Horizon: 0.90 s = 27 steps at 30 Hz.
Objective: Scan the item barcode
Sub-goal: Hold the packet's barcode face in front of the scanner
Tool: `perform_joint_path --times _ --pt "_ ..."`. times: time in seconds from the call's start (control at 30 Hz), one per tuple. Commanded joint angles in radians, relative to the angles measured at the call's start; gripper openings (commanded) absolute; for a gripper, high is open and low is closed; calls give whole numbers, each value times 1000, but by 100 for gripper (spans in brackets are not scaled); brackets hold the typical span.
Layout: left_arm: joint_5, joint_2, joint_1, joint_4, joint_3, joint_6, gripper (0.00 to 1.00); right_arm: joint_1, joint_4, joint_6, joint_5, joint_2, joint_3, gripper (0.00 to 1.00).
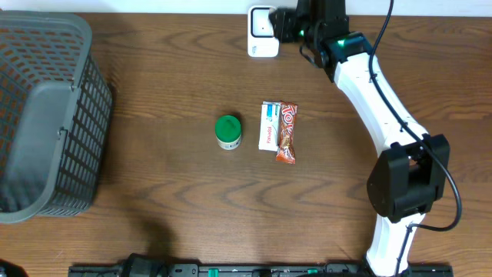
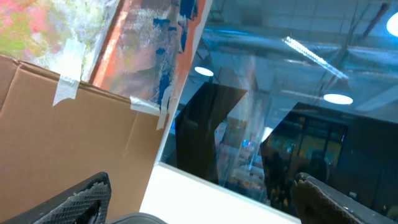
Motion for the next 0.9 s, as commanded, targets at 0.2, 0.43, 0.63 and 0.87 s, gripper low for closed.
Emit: perform_joint_path --times 0.2,0.43,0.63,0.87 --pt "3 -9 4 -18 -19 -10 93 20 258 -31 137 177 18 50" --pt "32 -9 4 -14 -45 -9 93 30 326 -5 164 297 21 50" --pt "38 -12 4 -15 -45 -10 93 33 348 -5 182 301 33 51" --pt "49 -12 4 -14 -58 -10 93 49 412 -2 209 301 41 53"
